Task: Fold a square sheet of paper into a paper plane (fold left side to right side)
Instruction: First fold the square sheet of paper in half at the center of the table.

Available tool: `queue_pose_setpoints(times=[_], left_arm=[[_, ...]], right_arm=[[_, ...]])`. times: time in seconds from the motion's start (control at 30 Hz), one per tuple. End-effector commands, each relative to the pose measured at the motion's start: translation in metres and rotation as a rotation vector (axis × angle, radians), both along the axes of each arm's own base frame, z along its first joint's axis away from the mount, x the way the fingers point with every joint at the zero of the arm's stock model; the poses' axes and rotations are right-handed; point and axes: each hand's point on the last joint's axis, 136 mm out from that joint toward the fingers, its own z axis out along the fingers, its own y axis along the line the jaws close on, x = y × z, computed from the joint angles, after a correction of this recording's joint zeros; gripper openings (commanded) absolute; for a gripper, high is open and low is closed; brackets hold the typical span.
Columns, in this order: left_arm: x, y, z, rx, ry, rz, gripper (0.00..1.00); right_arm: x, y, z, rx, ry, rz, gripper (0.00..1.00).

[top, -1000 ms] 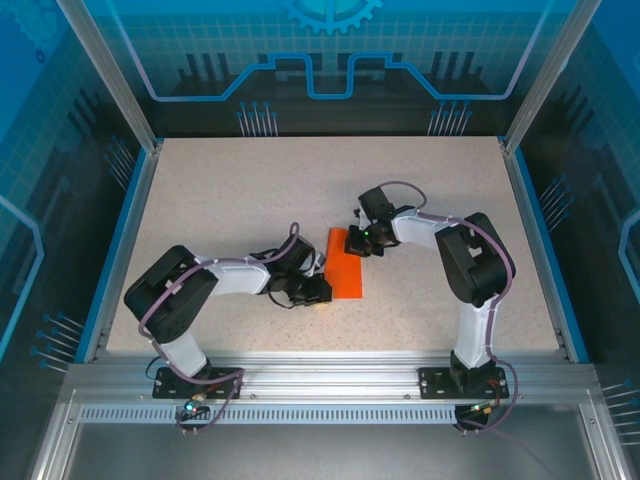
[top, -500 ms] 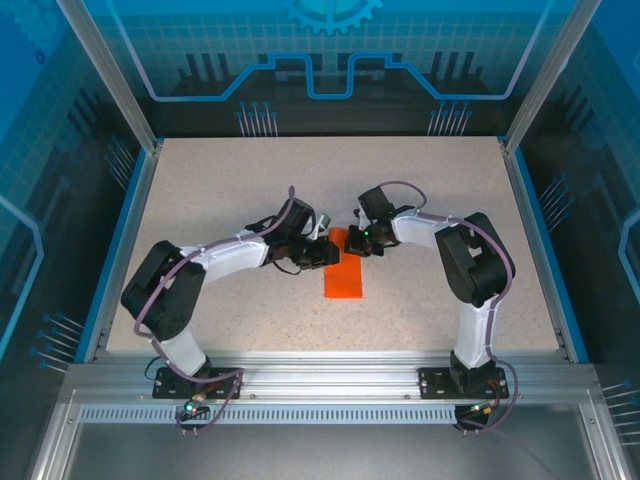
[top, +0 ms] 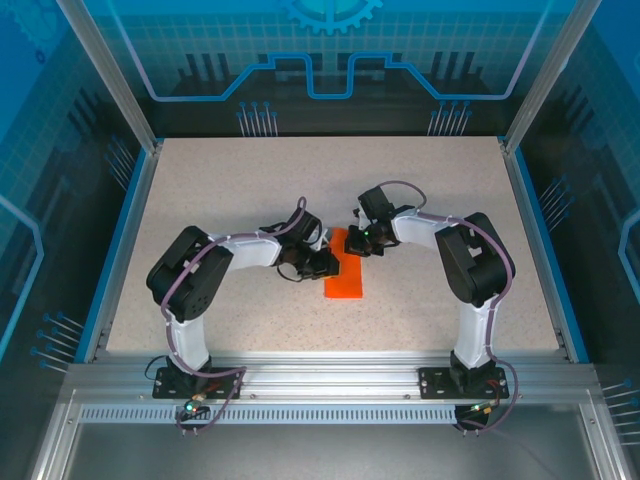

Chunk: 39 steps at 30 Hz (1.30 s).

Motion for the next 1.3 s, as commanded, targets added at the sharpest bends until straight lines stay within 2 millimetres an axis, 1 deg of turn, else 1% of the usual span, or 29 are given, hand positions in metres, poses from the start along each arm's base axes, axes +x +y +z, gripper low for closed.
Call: queue_pose_setpoints(times=[0.0, 0.17, 0.4, 0.57, 0.73, 0.83, 0.9, 0.97, 1.03, 1.1, 1.17, 1.27], left_arm=[[-0.012, 0.005, -0.015, 0.011, 0.038, -0.023, 0.17], [-0.025, 0.011, -0.022, 0.026, 0.065, -0.028, 0.17], [-0.047, 0.020, -0.016, 0.032, 0.060, -0.072, 0.17], [-0.066, 0.019, -0.012, 0.035, 0.065, -0.136, 0.17], [-0.078, 0.019, -0.013, 0.038, 0.080, -0.161, 0.17], [-0.081, 0.021, -0.013, 0.042, 0.084, -0.159, 0.17], [-0.078, 0.020, -0.006, 0.030, 0.066, -0.153, 0.17], [-0.071, 0.016, 0.008, 0.002, 0.035, -0.141, 0.16], [-0.059, 0.014, 0.026, -0.029, -0.011, -0.119, 0.17], [-0.046, 0.013, 0.040, -0.051, -0.049, -0.093, 0.18], [-0.032, 0.013, 0.045, -0.056, -0.068, -0.076, 0.20], [-0.017, 0.008, 0.041, -0.056, -0.070, -0.073, 0.20]], right_arm=[[-0.016, -0.023, -0.029, -0.123, 0.086, -0.011, 0.06], [-0.017, -0.025, -0.030, -0.139, 0.100, -0.014, 0.06], [-0.019, -0.030, -0.035, -0.156, 0.124, -0.020, 0.06], [-0.018, -0.032, -0.036, -0.161, 0.129, -0.022, 0.06], [-0.018, -0.032, -0.037, -0.162, 0.130, -0.024, 0.06], [-0.018, -0.032, -0.037, -0.158, 0.133, -0.021, 0.06], [-0.018, -0.031, -0.037, -0.154, 0.131, -0.017, 0.06], [-0.018, -0.029, -0.035, -0.147, 0.124, -0.013, 0.06], [-0.018, -0.028, -0.034, -0.143, 0.118, -0.006, 0.06], [-0.016, -0.027, -0.031, -0.136, 0.107, -0.003, 0.06], [-0.016, -0.024, -0.030, -0.129, 0.101, 0.002, 0.06], [-0.015, -0.021, -0.030, -0.124, 0.100, 0.011, 0.06]])
